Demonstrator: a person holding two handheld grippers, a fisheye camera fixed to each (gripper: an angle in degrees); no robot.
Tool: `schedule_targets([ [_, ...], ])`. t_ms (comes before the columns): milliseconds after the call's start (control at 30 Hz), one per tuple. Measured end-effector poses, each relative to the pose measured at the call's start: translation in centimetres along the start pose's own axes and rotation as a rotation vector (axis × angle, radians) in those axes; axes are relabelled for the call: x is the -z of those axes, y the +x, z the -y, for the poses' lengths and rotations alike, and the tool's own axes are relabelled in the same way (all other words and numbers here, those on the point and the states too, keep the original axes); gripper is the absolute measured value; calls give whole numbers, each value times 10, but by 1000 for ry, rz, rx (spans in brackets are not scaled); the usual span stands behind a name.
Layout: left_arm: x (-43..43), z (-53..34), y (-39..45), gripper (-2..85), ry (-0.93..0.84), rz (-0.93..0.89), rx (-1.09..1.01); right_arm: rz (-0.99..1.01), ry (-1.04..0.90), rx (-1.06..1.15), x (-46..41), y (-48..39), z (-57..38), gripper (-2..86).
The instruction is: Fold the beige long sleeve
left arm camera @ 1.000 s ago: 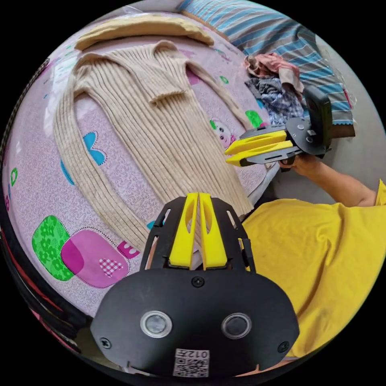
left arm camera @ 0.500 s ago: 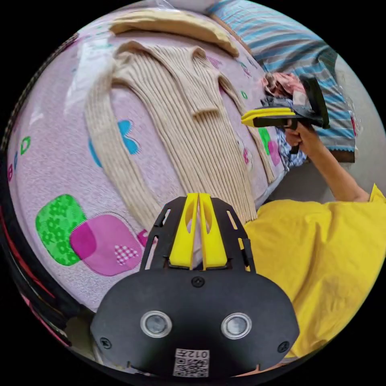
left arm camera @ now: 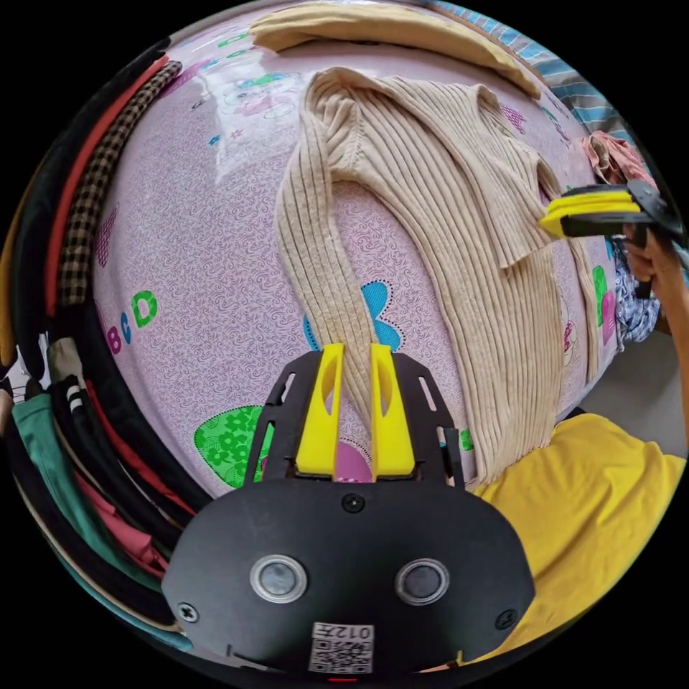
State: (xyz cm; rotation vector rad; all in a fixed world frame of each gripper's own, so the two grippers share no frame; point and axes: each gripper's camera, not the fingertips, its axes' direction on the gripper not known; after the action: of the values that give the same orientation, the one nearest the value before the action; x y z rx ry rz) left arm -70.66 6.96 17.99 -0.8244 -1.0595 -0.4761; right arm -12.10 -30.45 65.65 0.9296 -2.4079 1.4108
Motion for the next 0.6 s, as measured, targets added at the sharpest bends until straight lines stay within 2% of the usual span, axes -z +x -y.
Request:
schedule_targets([
  [67,2,-2,-21,24,-11,-53,17,218,38,-7,35,21,26,35],
  [167,3,-9,-55,16,-10,-149,47,377,180,-72,99,62,78,38],
  [200,3,-11,-63,13,-8,-172,54,393,218,-86,112,70,88,39],
  [267,4,-20,-93,8,4,-281,86,393,447,-220,163,107,111,54],
  [300,4,-22,-102,7,10,-311,98,396,482,-261,171,116,113,60],
  [400,9,-39,-138,4,58,-422,141,485,472,-351,175,139,113,85],
  [600,19,-63,-206,2,136,-561,176,401,408,-309,126,120,22,82],
])
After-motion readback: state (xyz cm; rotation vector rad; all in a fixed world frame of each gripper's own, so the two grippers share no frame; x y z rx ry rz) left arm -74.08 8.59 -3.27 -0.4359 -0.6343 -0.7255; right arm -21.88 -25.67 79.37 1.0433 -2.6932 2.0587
